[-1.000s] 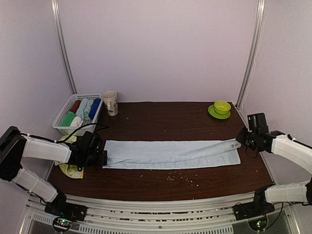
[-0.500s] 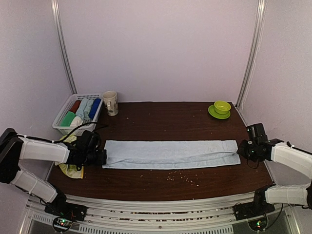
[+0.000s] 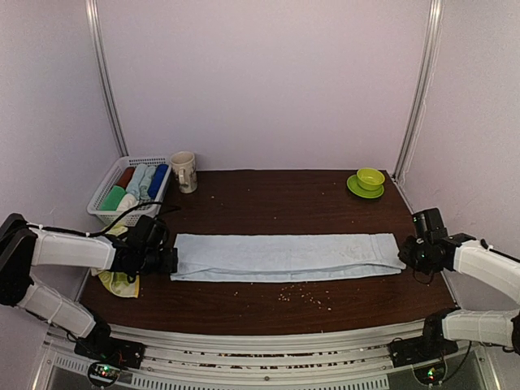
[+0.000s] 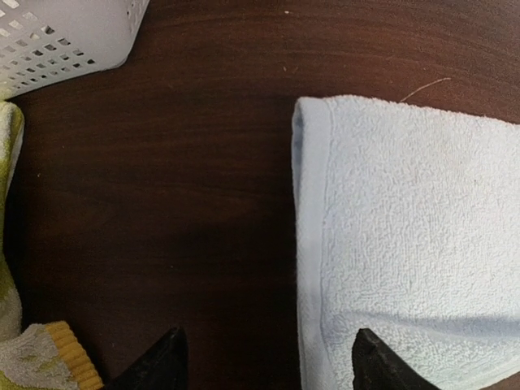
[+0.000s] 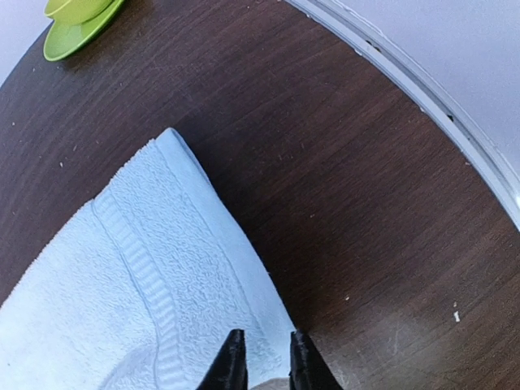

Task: Roll the towels
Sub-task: Adjust the towel at the center of the board, then pick up the towel from the center of the board.

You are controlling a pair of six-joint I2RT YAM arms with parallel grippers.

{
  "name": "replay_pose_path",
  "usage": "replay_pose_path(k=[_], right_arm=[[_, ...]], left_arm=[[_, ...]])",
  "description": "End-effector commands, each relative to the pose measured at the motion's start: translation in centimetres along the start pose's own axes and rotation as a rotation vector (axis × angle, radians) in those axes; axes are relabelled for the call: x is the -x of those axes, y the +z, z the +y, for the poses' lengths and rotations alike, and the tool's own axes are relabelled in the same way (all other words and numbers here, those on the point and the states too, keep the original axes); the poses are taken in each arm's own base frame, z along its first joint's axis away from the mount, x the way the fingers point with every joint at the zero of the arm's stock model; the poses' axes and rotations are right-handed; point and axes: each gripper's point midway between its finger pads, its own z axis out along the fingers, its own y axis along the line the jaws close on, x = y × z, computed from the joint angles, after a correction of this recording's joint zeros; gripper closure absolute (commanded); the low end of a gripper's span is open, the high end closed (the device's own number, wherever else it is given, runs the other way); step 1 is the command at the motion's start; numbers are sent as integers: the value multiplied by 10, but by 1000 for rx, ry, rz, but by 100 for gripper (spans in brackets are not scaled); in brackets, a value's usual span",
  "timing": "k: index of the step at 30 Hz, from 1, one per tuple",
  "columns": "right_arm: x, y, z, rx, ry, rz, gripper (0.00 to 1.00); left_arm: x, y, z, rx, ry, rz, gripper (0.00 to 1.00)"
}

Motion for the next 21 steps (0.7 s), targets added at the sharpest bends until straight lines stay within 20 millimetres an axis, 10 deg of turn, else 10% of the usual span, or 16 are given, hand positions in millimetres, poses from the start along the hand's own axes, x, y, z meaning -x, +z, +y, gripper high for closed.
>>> replay_pose_path(k=[1, 12, 21], right_arm=[[-1, -1, -11, -39, 18, -12, 75], [31, 7, 18, -9, -22, -62, 54], [-7, 44, 24, -5, -134, 142, 42]], left_arm=[[20, -8, -4, -5, -14, -55, 29], [37, -4, -8, 21, -4, -73, 24], [35, 10, -3, 65, 31, -39, 19]])
